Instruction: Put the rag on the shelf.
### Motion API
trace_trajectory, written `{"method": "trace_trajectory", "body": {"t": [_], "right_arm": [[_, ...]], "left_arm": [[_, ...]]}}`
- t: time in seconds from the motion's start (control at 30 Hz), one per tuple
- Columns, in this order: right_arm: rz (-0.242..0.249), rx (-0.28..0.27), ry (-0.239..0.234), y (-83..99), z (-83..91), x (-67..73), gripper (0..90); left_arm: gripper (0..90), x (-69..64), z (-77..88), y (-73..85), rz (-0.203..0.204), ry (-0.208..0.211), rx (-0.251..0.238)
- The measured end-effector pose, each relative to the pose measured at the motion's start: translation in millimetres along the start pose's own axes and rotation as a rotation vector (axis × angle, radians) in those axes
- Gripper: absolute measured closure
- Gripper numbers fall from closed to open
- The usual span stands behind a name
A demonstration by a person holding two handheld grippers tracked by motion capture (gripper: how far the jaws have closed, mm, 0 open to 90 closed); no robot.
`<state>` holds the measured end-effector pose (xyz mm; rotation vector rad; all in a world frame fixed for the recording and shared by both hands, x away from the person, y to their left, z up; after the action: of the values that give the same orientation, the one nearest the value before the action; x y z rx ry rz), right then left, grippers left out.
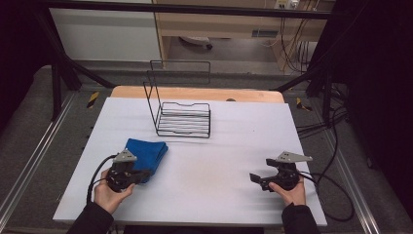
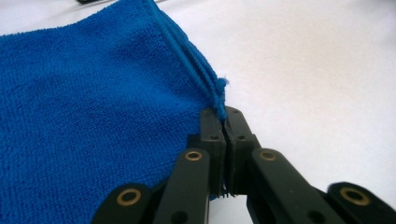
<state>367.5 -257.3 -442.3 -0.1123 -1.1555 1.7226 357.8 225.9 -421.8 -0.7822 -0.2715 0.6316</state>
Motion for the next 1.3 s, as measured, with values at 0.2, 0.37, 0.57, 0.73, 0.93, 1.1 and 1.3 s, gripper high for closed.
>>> {"method": "trace_trajectory", "body": {"t": [0.2, 0.37, 0.57, 0.73, 0.93, 1.1, 1.3], "right_arm": [[-0.003, 0.001, 0.0, 0.1, 0.0, 0.2, 1.6], [0.004, -0.002, 0.001, -0.2, 0.1, -0.3, 1.6], [-0.001, -0.002, 0.0, 0.0, 0.1, 0.2, 1.6], [0.003, -0.003, 0.0, -0.2, 0.4, -0.2, 1.6], [0.0, -0.001, 0.001, 0.1, 0.2, 0.1, 1.6], [0.004, 0.0, 0.002, 0.1, 0.0, -0.1, 1.6], [-0.002, -0.002, 0.001, 0.0, 0.1, 0.1, 1.6]], "left_arm": [[87.6, -15.1, -7.7, -8.0, -0.01, 0.031, -0.009], [87.6, -25.8, -12.8, -14.6, -0.013, 0.049, -0.021], [87.6, -39.3, -19.7, -23.3, -0.029, 0.065, -0.027], [87.5, -52.8, -27.0, -29.2, -0.039, 0.091, -0.028], [87.5, -70.3, -37.7, -35.0, -0.055, 0.121, -0.027], [86.8, -74.3, -48.5, -33.7, -0.058, 0.133, -0.013], [72.6, -72.1, -46.7, -33.3, -0.07, 0.141, -0.019]]}}
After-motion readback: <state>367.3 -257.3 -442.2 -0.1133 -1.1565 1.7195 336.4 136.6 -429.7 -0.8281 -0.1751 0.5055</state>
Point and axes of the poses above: each handheld gripper's, and its own axes: z roughly backward along the jaws, y roughly out of its underside, x roughly to its left, the point moved 1 cm from there along -z, roughly forward along the jaws, and after that the axes turned 15 degrees about -z, right-handed, at the moved point
